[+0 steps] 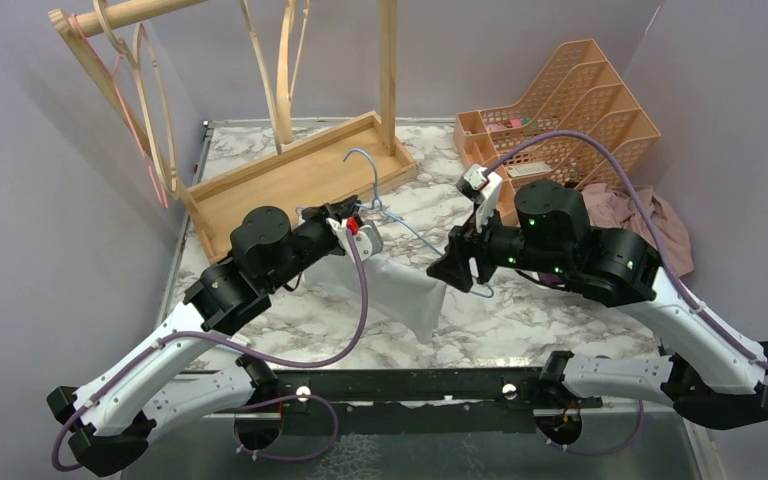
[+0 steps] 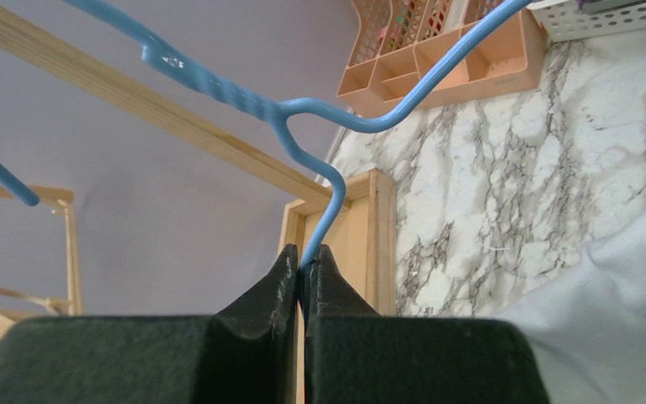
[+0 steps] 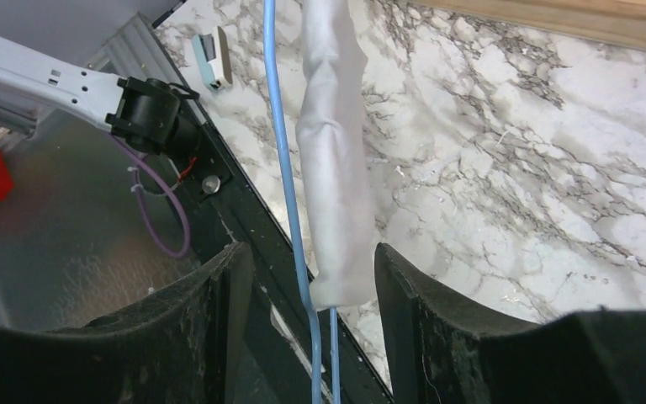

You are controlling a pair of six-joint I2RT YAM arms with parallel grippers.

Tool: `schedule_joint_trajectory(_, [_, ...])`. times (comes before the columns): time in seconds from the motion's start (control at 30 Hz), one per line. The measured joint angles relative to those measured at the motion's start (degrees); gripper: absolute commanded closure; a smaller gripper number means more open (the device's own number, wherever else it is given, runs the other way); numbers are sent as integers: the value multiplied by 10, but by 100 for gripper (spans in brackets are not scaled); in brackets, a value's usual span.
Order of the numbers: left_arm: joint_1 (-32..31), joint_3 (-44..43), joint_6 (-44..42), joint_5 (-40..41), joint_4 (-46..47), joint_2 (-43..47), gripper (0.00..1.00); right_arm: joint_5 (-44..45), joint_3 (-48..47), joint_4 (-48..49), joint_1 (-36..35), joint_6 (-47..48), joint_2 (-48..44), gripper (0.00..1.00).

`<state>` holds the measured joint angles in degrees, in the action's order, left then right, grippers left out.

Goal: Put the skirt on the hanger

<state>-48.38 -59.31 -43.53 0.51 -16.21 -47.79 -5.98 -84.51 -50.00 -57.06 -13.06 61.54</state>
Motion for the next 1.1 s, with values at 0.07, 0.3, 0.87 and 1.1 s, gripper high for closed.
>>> schedule_joint_trajectory(0.07, [0,-6,-12,7,-1,-5,100,6,0,-3,0,7,-6,40])
schedule_joint_trajectory(0.3, [0,-29,-31,19,-3,-12,100,25,17,-18,0,37,-9,50])
schedule_joint_trajectory(0.87, [0,-33,-45,43,-32,-19,100,50,64,-14,0,42,-73,61])
schedule_joint_trajectory(1.1, [0,-33,-50,49,-32,-16,100,15,92,10,0,48,-114,57])
